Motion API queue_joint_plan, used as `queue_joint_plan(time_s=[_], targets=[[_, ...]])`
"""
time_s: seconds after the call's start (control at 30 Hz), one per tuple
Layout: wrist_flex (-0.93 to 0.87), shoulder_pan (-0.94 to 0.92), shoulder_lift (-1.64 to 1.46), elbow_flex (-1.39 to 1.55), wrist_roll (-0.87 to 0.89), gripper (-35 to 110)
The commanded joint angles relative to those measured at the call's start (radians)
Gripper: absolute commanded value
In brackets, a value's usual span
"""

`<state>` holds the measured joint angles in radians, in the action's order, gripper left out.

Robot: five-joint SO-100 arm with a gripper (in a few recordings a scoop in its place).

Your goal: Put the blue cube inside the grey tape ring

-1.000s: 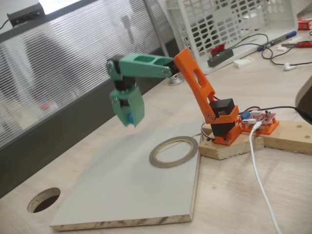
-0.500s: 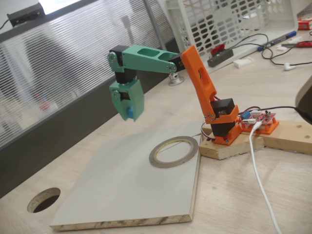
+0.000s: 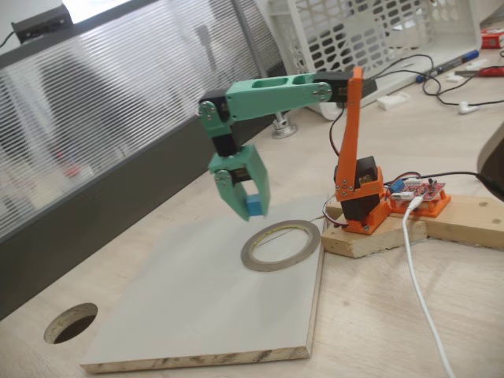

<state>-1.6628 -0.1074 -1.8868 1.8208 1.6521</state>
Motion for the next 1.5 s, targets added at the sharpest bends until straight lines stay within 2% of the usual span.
queue_joint_plan(time_s=[0.0, 0.2, 0.63, 0.87, 1.47], targets=[[0.005, -0.012, -0.112, 0.126, 0.017, 6], [0.005, -0.020, -0.213, 0.295, 0.017, 6], [0.009, -0.020, -0.255, 0.443, 0.017, 6], [0.196, -0.021, -0.256, 0.502, 0.017, 6], [0.342, -0.021, -0.255, 0.497, 0.017, 6]])
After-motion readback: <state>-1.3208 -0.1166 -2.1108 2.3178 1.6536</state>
